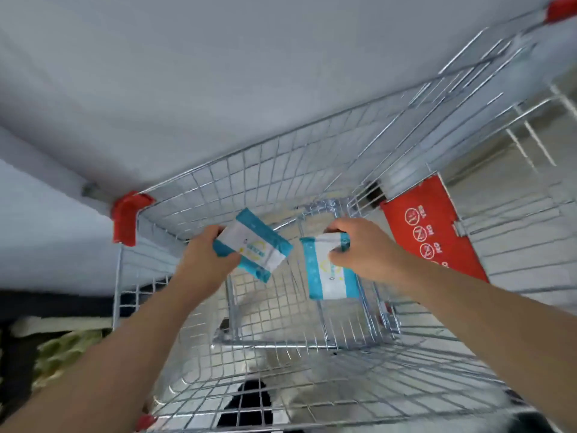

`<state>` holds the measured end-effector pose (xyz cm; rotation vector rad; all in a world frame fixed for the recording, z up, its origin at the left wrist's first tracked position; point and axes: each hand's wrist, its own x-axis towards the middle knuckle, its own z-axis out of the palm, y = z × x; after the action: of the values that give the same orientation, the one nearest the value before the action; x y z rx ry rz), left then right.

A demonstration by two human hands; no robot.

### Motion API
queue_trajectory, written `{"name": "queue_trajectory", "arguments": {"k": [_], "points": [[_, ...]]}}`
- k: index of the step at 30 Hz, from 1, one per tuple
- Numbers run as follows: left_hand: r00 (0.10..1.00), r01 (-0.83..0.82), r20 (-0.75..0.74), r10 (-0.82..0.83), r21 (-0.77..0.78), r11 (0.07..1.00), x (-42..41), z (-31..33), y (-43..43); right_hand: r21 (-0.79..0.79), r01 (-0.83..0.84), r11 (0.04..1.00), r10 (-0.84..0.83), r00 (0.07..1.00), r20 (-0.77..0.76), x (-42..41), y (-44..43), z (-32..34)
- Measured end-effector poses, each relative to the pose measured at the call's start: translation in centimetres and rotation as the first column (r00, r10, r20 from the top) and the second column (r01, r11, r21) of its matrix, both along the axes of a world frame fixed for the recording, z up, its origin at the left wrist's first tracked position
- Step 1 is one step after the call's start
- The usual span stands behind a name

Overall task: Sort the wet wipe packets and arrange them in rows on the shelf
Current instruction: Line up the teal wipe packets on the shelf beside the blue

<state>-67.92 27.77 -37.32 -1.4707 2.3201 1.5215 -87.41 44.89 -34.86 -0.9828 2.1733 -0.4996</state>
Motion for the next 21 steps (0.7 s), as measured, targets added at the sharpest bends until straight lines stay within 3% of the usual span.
{"name": "queue_trajectory", "arguments": {"k": [4,8,12,21], "points": [[0.990,-0.136,-0.055,0.132,-0.071,0.988,4.7,6.4,0.8,-0.108,0.008,0.994,-0.009,1.000,-0.016,3.8,-1.6,6.3],[0.956,-0.283,-0.125,0.267,-0.143,0.948,10.4,12.7,2.4,-0.234,-0.089,0.968,0.065,0.992,-0.107,8.9,-3.0,13.2],[0.875,-0.456,-0.272,0.401,-0.179,0.872,16.6,19.1,3.6,-0.346,-0.213,0.914,0.168,0.974,-0.155,14.3,-4.1,20.1],[0.693,-0.671,-0.508,0.512,-0.194,0.715,30.6,32.1,5.0,-0.477,-0.403,0.781,0.347,0.915,-0.205,27.3,-7.9,33.2]]}}
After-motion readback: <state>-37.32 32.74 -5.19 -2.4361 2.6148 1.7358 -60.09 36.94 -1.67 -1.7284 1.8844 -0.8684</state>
